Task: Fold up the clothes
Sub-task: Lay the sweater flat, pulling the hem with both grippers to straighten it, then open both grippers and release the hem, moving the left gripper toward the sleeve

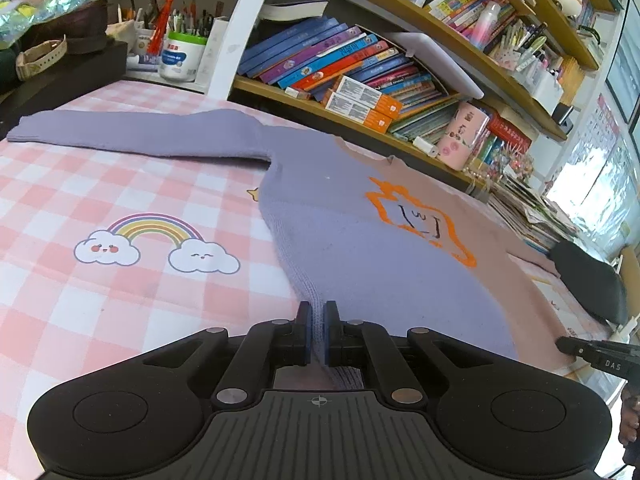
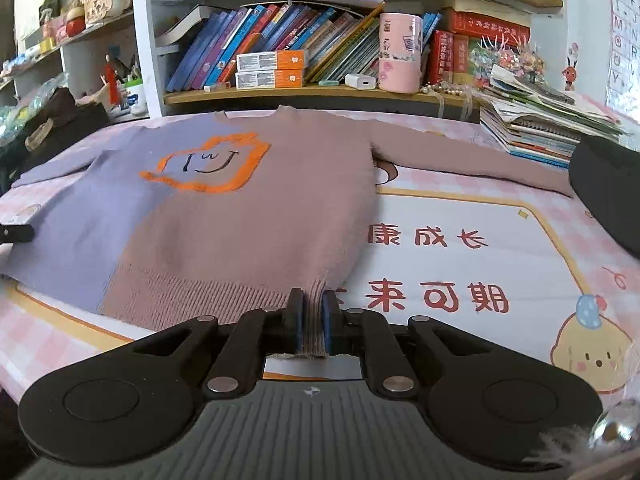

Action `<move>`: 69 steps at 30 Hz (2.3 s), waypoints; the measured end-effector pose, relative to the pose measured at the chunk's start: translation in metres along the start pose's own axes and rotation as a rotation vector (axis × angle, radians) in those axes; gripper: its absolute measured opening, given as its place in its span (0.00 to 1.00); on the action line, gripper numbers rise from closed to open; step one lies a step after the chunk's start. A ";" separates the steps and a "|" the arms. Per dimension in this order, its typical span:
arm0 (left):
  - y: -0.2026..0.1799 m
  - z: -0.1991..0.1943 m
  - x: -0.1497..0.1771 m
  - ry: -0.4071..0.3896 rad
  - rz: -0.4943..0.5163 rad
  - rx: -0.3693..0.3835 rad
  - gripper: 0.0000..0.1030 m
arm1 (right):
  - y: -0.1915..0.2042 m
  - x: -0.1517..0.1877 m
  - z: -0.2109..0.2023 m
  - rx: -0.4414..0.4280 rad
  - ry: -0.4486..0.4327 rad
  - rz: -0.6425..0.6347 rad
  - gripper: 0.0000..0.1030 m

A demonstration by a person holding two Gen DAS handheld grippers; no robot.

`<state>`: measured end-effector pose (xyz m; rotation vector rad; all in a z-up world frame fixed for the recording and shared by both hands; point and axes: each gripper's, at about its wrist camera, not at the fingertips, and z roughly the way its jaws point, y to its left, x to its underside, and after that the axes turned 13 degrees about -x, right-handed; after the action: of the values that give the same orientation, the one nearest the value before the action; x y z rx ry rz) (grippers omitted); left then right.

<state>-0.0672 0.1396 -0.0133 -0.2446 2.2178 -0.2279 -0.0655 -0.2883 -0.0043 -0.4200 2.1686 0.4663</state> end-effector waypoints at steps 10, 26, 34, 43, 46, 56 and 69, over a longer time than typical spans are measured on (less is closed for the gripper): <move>-0.006 -0.009 0.003 0.030 -0.008 -0.017 0.12 | -0.002 0.002 -0.001 -0.004 -0.010 0.009 0.12; -0.012 -0.005 0.003 0.010 0.018 0.015 0.04 | -0.003 0.001 0.002 0.020 -0.019 -0.017 0.09; -0.009 -0.007 0.003 0.012 0.017 0.012 0.04 | 0.001 0.002 0.002 0.034 -0.013 -0.039 0.09; -0.009 -0.006 0.004 0.022 0.022 -0.004 0.11 | -0.001 0.003 0.000 0.030 -0.023 -0.022 0.18; -0.015 -0.015 0.003 -0.024 0.067 -0.032 0.18 | 0.002 0.002 -0.002 0.052 -0.032 -0.042 0.50; -0.038 -0.047 -0.004 -0.254 0.173 -0.141 0.92 | 0.026 -0.016 -0.003 -0.030 -0.099 -0.158 0.85; -0.017 -0.037 -0.018 -0.261 0.122 -0.276 0.99 | 0.051 -0.064 0.046 -0.207 -0.125 -0.305 0.94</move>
<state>-0.0838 0.1303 0.0268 -0.2710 1.9911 0.1701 -0.0203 -0.2136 0.0303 -0.8008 1.9010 0.5314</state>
